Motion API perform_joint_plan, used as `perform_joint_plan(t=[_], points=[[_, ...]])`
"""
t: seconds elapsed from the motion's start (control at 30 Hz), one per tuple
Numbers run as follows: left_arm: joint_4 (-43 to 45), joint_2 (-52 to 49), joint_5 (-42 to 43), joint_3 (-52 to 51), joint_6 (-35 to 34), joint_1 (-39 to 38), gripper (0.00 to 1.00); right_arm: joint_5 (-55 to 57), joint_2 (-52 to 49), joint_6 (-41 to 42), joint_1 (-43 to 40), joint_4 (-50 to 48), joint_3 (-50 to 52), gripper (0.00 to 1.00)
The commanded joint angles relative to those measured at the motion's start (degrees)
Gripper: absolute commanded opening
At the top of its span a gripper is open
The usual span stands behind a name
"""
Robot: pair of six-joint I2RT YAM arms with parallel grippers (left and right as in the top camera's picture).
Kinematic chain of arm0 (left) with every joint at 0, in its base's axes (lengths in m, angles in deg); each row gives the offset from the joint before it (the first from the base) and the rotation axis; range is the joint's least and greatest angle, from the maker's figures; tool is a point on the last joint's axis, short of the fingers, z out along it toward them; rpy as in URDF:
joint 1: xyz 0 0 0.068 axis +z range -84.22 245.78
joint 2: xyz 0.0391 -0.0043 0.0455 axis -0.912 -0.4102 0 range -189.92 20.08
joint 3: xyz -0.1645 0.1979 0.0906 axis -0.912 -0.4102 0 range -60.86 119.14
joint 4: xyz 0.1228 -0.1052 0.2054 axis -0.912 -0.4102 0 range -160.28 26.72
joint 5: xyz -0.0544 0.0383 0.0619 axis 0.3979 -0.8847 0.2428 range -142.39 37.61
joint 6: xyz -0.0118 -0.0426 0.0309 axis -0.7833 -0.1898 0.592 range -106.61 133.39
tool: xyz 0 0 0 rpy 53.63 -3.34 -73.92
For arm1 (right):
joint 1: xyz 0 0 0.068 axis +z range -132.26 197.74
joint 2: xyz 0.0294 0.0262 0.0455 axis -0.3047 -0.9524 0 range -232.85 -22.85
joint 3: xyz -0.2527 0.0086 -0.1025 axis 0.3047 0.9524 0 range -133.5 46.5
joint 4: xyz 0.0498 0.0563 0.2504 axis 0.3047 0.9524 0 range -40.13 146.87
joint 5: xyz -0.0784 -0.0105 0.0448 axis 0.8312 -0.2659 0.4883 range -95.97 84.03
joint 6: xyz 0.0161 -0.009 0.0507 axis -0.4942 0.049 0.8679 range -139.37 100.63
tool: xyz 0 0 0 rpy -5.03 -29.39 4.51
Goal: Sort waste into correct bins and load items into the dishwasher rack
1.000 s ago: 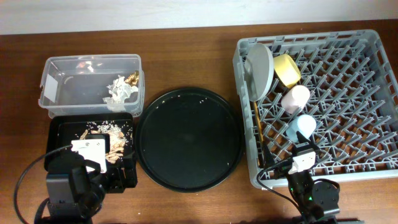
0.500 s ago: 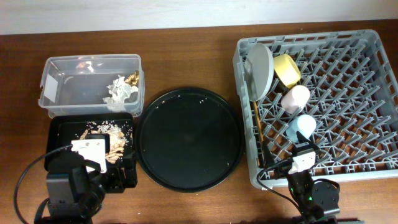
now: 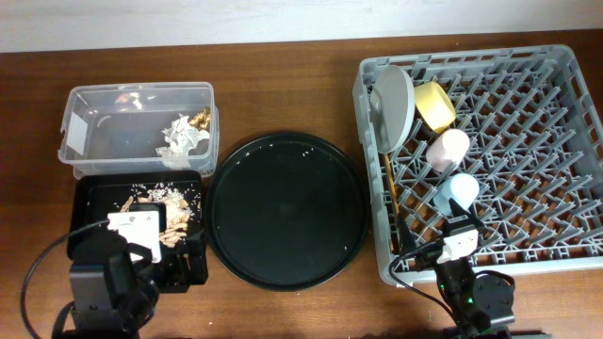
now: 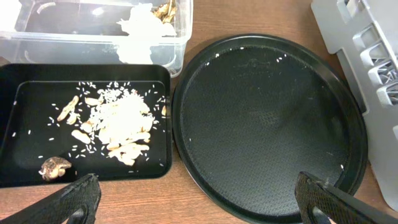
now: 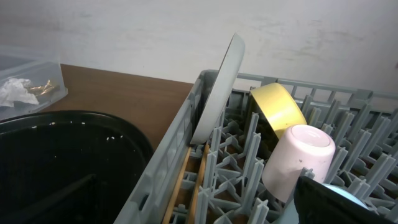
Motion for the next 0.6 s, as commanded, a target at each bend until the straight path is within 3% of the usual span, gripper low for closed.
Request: perform_joint_plan(t=[0.0, 0.13, 0.37, 0.57], points=[[-0.44, 3.54, -1.86, -0.83, 1.09, -0.26, 0.99, 0.92, 0.66, -0.37, 0.26, -0.22, 0.70, 0.99], [7.48, 12.68, -4.33, -9.97, 1.09, -0.26, 0.99, 0.92, 0.66, -0.37, 0.26, -0.22, 0.70, 0.99], [31.58, 26.93, -4.52, -31.91, 1.07, -1.62, 0.99, 0.92, 0.66, -0.37, 0.26, -0.22, 0.70, 0.99], [52.96, 32.94, -5.01, -45.79, 1.07, -2.47, 0.99, 0.92, 0.66, -0.37, 0.26, -0.22, 0.70, 0.99]])
